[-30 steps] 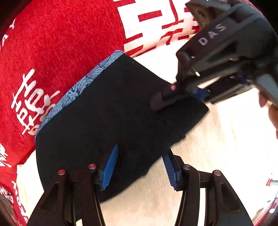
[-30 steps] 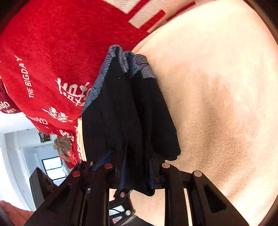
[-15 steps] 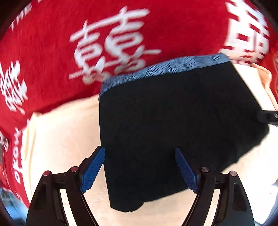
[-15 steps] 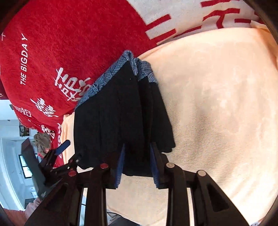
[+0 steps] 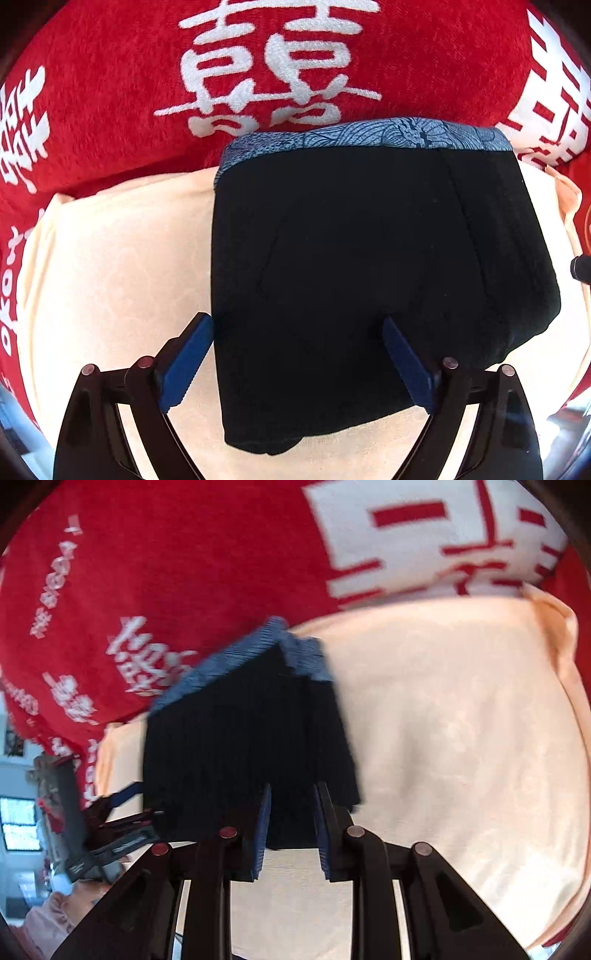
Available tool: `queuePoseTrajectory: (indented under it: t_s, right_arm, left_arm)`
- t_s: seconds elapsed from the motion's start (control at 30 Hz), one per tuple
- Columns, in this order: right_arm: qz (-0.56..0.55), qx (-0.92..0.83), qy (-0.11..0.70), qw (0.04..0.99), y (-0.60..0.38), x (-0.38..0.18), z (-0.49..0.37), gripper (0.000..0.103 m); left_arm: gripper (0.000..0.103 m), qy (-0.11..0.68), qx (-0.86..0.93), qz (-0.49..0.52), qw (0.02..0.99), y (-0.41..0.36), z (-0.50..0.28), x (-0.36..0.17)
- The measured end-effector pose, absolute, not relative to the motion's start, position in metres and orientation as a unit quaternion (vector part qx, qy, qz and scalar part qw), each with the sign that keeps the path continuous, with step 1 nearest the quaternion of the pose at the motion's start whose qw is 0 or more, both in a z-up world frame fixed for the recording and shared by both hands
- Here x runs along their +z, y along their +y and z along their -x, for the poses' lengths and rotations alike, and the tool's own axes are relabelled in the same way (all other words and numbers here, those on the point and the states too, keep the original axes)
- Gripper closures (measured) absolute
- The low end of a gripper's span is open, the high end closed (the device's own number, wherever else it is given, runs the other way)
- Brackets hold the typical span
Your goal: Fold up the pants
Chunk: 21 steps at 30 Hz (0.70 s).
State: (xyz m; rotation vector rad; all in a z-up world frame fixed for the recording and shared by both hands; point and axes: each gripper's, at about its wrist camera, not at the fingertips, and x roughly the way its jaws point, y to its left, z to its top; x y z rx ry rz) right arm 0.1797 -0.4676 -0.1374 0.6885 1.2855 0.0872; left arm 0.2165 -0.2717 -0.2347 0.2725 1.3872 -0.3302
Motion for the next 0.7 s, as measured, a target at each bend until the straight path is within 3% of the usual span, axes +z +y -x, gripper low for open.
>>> queuePoseTrajectory:
  t_s: [0.2,0.33,0.5,0.7]
  right_arm:
    - [-0.279,0.071,0.616,0.733,-0.431,-0.161,-0.212,0.077]
    - [-0.281,0.063,0.622,0.728,-0.437,-0.175,-0.210,0.078]
    - [-0.241,0.068,0.630,0.735,-0.427,-0.175,-0.205,0.078]
    - [-0.252,0.064,0.628,0.734,-0.429,-0.179,-0.207,0.078]
  left_arm:
    - [0.010,0.623,-0.130,-0.108,0.763,-0.240,-0.243,-0.222]
    - [0.010,0.654,-0.128,-0.100,0.739,-0.230,-0.262,-0.258]
    - [0.000,0.637,-0.117,-0.108,0.754,-0.232,-0.262,-0.271]
    - [0.000,0.647,-0.121,-0.123,0.742,-0.243,-0.264,-0.274]
